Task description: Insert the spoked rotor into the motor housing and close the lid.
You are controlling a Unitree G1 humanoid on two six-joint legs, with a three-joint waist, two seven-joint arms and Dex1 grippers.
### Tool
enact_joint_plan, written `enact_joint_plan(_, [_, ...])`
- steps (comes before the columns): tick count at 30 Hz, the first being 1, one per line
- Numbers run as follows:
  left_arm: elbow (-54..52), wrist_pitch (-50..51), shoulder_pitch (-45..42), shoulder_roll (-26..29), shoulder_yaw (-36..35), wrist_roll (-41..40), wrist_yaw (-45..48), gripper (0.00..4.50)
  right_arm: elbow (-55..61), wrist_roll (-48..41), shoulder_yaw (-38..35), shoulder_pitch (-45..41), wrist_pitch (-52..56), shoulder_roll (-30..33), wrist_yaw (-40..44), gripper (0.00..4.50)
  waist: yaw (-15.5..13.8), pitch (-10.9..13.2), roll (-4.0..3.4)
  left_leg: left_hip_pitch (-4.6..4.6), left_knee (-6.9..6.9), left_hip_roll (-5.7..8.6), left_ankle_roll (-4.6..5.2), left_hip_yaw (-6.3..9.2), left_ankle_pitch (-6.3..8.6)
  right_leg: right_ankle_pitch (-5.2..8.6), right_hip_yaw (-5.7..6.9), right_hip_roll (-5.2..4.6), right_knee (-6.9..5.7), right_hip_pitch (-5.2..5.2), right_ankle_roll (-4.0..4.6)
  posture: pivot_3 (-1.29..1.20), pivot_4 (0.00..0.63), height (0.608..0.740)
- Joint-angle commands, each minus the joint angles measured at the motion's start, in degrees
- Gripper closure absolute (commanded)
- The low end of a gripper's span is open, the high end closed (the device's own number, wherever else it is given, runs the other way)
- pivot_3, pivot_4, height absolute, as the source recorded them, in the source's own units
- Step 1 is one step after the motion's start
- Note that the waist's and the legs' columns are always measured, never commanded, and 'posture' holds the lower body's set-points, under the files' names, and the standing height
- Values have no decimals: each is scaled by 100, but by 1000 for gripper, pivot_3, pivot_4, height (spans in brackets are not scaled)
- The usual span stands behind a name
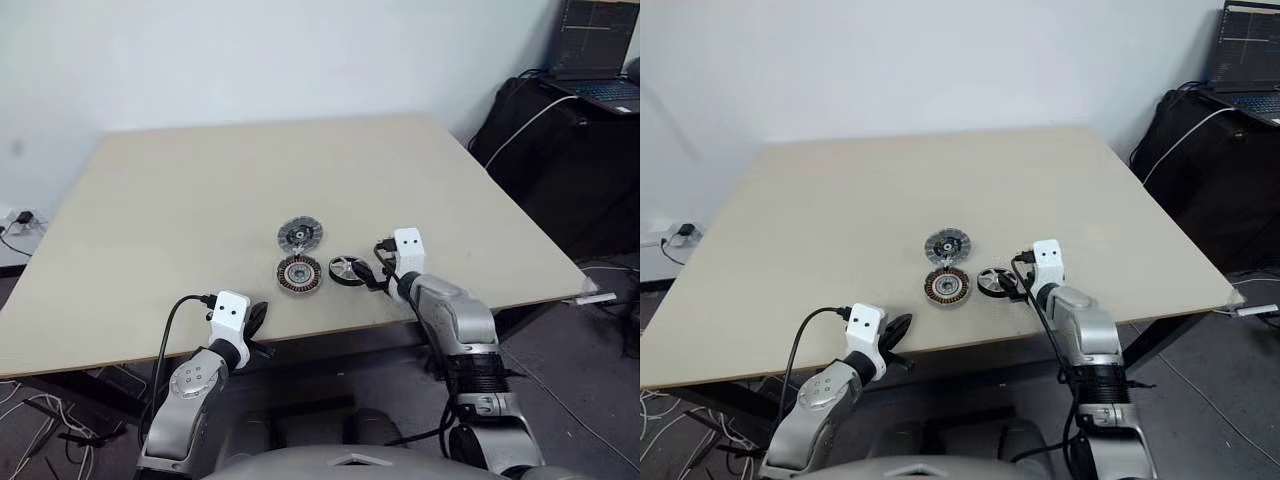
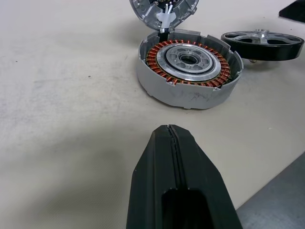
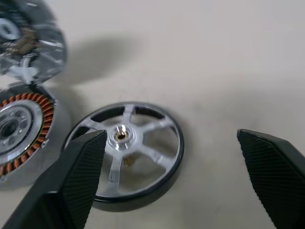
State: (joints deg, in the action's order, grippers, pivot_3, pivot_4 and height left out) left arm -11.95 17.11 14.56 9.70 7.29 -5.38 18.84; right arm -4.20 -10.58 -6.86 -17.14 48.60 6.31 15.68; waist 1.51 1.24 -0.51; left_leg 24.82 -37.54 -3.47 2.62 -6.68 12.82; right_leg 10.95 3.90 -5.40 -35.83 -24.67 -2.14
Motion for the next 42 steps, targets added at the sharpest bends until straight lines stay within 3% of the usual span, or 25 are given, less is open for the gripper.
enact_joint_plan(1, [-220, -10, -52, 65, -26, -44, 32, 4500, 170, -483, -720, -245, 556, -355, -528, 11, -12, 1, -2, 1, 0, 0, 0, 0, 0, 0, 1, -1, 0, 0, 0, 0, 0, 740])
enact_joint_plan(11, [-217, -7, -2, 80, 13, -38, 4, 4500, 0, -1477, -2000, -792, 1606, -918, -1252, 11, 5, 10, -18, 4, 4, 0, 0, 1, 0, 0, 1, 0, 3, -4, 0, 0, 0, 740])
enact_joint_plan(22, [-230, 6, 4, 84, 12, -25, -11, 4500, -206, -1887, -2158, -849, 1968, -1002, -1428, 11, 46, 12, -21, 3, 5, 0, 0, 2, 0, 0, 2, -1, 3, -3, 0, 0, 0, 740])
enact_joint_plan(30, [-269, 38, 13, 100, 17, -20, -8, 4500, -462, -2527, -2801, -913, 2177, -1288, -1620, 11, 58, 13, -23, 4, 5, 0, 0, 2, 0, 0, 2, -1, 4, -3, 0, 0, 0, 740])
enact_joint_plan(33, [-268, 44, 2, 98, 19, -13, -12, 4500, -492, -2586, -2841, -895, 2160, -1298, -1738, 574, 60, 15, -26, 5, 5, 0, 0, 2, 0, 0, 2, -2, 5, -3, 0, 0, 0, 740])
enact_joint_plan(42, [-242, 53, -3, 96, 14, 7, -18, 4500, -418, -2689, -2866, -813, 2099, -1313, -2001, 3538, 64, 18, -32, 3, 14, 0, 0, 3, 0, 0, 2, -1, 8, -5, 0, 0, 0, 740])
